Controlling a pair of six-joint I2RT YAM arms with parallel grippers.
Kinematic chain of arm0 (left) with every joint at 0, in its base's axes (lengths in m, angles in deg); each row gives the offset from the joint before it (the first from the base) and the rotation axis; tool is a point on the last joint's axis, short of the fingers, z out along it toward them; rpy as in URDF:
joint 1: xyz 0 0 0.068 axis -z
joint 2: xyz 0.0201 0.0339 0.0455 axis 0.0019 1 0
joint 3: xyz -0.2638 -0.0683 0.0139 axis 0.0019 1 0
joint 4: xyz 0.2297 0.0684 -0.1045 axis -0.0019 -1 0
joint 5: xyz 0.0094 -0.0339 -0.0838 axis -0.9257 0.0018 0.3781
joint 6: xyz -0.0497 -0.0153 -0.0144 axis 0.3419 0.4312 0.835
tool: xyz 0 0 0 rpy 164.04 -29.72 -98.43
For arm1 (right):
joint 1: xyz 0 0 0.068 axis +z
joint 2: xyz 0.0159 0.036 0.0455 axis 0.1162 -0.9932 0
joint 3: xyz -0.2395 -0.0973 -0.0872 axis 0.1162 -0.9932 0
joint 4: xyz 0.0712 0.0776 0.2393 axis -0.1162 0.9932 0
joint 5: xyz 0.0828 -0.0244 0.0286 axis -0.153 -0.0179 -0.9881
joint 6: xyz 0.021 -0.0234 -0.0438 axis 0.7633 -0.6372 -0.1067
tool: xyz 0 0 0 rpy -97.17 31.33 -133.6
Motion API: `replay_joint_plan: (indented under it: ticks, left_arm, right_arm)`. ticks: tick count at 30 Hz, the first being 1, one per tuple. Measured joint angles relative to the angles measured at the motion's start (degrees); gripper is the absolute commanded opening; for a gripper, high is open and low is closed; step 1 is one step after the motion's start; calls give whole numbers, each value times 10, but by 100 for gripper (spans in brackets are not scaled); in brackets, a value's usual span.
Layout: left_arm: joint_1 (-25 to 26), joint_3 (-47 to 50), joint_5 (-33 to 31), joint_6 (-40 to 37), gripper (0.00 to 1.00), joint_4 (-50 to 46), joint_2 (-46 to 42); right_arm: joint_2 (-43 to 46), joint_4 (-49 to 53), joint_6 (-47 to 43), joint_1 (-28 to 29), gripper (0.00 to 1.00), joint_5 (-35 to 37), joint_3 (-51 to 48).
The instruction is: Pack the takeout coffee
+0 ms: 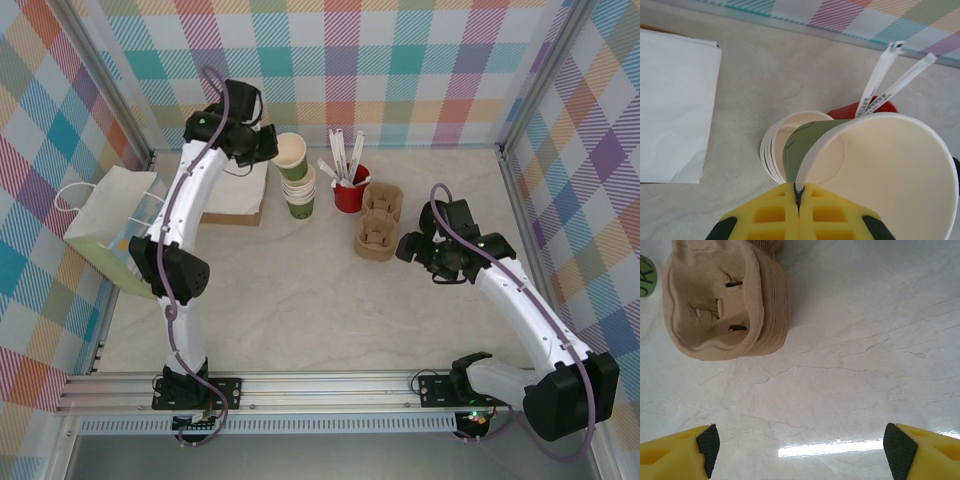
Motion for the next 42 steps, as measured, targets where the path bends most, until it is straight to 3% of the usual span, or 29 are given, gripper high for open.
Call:
replay_joint_plan:
  ticks: [12,25,33,42]
  left_arm:
    - [19,90,0,1,0,1,-156]
    - [92,359,10,36,0,33,-317]
    - [140,471,15,66,0,97,-333]
    - [190,520,3,95,0,159,-288]
  right_arm:
    - [2,2,2,0,87,0,3]
    - [43,13,19,0,88,0,3]
    - [52,14,35,0,88,-3,-5]
    - [64,23,41,0,89,-4,-6]
